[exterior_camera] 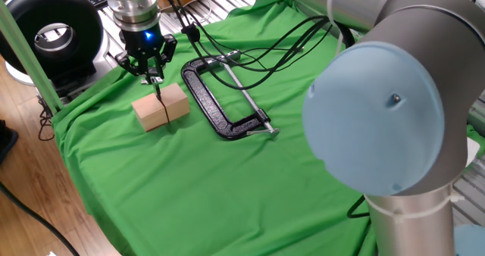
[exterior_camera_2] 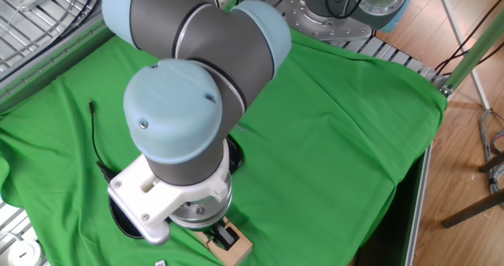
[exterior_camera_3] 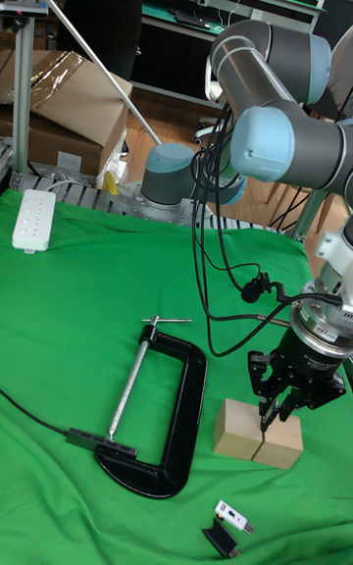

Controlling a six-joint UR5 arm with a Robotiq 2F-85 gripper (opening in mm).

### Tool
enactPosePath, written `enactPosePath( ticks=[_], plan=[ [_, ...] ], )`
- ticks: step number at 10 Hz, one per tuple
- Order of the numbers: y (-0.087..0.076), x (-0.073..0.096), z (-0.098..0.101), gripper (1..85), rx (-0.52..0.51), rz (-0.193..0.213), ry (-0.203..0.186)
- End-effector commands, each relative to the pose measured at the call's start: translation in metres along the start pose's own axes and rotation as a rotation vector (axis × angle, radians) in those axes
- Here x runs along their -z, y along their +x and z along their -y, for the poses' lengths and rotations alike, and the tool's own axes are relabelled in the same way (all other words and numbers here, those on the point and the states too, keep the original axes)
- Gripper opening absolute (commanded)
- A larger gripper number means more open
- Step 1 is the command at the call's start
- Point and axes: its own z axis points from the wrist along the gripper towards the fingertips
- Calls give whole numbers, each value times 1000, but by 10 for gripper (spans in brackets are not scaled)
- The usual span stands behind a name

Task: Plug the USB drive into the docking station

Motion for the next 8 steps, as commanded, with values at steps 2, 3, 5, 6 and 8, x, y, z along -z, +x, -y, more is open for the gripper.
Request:
enactPosePath(
  ticks=[2,3,5,6,8],
  plan=[
    [6,-9,-3,313,-13,-11,-8],
    [7,-10,-5,310,-18,-12,-9],
    [9,-12,-6,297,-22,-11,-3],
    [9,-13,-7,297,-22,-10,-8],
    [10,-15,-12,297,-27,-9,-22]
  ],
)
